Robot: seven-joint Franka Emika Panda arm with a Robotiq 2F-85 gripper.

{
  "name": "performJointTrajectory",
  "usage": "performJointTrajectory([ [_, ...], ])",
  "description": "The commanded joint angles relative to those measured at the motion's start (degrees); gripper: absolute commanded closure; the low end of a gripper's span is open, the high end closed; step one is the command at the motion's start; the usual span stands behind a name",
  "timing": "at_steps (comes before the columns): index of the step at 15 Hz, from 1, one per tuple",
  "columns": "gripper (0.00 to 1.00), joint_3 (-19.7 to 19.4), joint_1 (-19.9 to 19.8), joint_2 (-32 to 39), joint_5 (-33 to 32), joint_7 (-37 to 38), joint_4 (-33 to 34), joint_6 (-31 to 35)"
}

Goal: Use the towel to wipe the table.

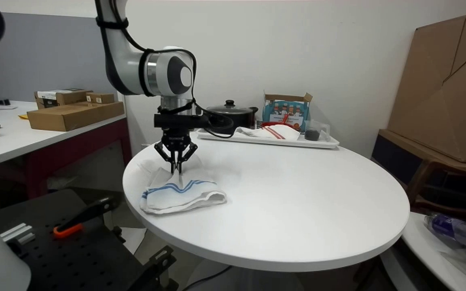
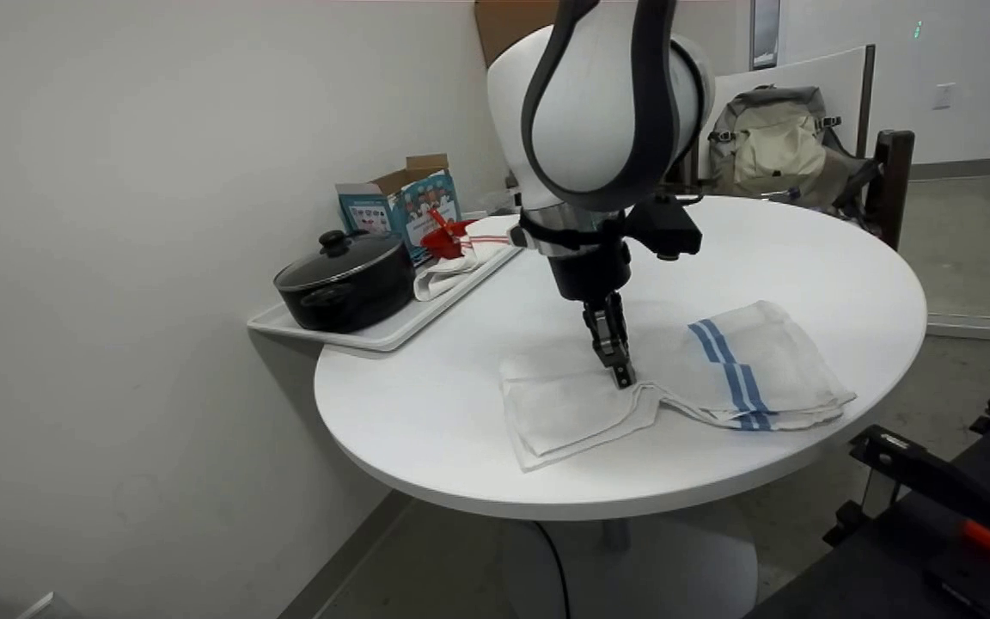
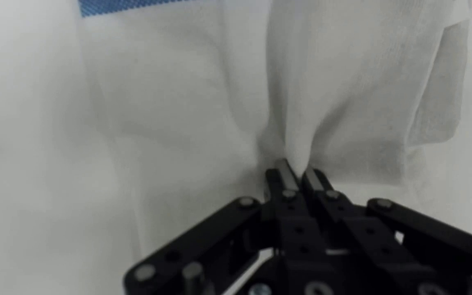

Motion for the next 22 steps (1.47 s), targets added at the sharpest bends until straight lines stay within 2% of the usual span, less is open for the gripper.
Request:
performJointTrajectory([
  [1, 0.99, -3.7, -2.3, -0.6, -3.5, -0.5, -2.6, 0.1],
  [3, 0.99, -6.4, -3.4, -1.3, -5.6, -0.3, -3.4, -0.5],
  [8, 0.99, -15.9, -5.7, -1.3, -14.6, 2.1, -1.8, -0.5],
  [11, 0.99, -19.1, -7.9, -1.0, -17.3, 2.3, -1.0, -0.9],
  [15, 0.99, -18.0, -9.9, -1.8, -16.3, 1.4, -2.3, -1.3],
  [18, 0.99, -15.7, -9.2, -2.6, -15.7, 0.7, -3.8, -1.4],
  [19, 0.99, -14.6, -9.1, -2.9, -15.3, 0.3, -4.2, -1.5],
  [22, 0.99, -7.4, -9.7, -4.7, -8.3, -3.8, -6.1, -3.7],
])
